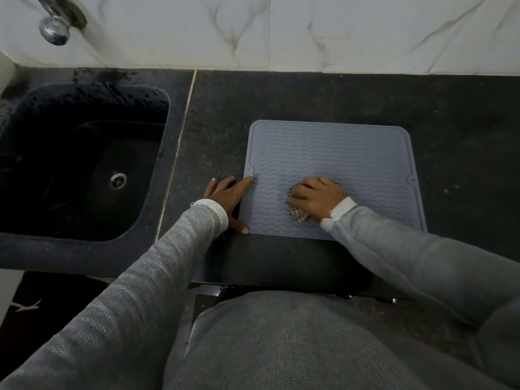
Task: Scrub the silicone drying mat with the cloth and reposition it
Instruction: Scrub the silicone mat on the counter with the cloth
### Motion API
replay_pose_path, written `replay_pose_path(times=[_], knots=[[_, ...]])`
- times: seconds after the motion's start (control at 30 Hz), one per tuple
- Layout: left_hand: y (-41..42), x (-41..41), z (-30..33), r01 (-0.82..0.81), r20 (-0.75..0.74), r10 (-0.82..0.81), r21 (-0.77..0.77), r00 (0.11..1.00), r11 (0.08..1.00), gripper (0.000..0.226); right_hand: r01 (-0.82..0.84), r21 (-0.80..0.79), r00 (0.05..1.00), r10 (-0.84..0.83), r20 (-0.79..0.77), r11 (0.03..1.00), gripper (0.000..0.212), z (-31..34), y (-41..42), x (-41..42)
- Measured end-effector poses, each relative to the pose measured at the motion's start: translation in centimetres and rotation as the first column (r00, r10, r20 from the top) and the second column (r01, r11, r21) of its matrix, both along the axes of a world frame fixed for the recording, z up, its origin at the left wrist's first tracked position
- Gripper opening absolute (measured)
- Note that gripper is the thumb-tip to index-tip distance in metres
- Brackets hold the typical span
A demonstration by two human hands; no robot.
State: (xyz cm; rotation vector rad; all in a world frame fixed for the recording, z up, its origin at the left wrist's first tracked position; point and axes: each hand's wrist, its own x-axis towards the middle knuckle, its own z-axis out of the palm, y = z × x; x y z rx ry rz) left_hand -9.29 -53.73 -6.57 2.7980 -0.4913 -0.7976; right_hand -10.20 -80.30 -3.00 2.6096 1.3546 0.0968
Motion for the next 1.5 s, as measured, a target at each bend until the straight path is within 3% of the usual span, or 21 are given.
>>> replay_pose_path(times=[0.1,0.2,0.33,0.47,0.77,0.87,1.0,1.2,1.3,1.5], knots=[[-0.1,-0.1,-0.1,-0.002,0.011,0.002,0.014,1.000,1.000,0.134,0.003,0.081,1.000,-0.005,0.028,0.997,0.034,-0.3,4.5,0.7],[-0.2,-0.1,-0.1,-0.007,0.027,0.006,0.043,1.000,0.999,0.135,-0.002,-0.014,1.000,0.003,0.023,1.000,0.029,-1.4,7.9,0.2],[-0.1,-0.3,0.0,-0.015,0.003,0.015,0.009,1.000,1.000,0.133,-0.032,-0.067,0.998,0.029,-0.047,0.997,0.033,-1.2,5.0,0.1],[0.1,-0.2,0.1,-0.011,-0.009,0.011,-0.009,1.000,1.000,0.132,0.013,-0.038,0.999,-0.012,0.029,0.999,0.034,-0.6,1.5,-0.4],[-0.2,-0.2,-0.5,-0.031,0.036,0.029,0.031,0.999,0.999,0.135,-0.027,0.044,0.999,0.026,0.028,0.999,0.019,-1.4,8.6,-1.6],[0.1,-0.2,-0.5,-0.040,0.011,0.040,-0.016,0.999,0.999,0.134,-0.032,0.056,0.999,0.031,0.029,0.998,0.023,-1.9,5.8,-2.0],[0.1,-0.2,-0.2,-0.020,-0.016,0.020,-0.022,1.000,1.000,0.132,-0.067,0.088,0.989,0.054,0.140,0.994,0.021,-2.2,1.1,-2.3],[-0.2,-0.2,0.1,-0.030,-0.009,0.030,0.005,1.000,1.000,0.133,-0.058,0.124,0.997,0.050,0.067,0.991,0.029,-1.4,4.6,-1.9],[-0.4,-0.2,0.0,-0.036,0.010,0.035,0.033,0.999,0.999,0.132,-0.084,0.115,0.996,0.079,0.048,0.990,0.022,-1.8,7.4,-2.6],[0.0,-0.2,0.1,-0.027,-0.023,0.027,-0.003,0.999,1.000,0.132,-0.129,0.179,0.986,0.108,0.124,0.975,0.023,-2.5,2.0,-3.1]])
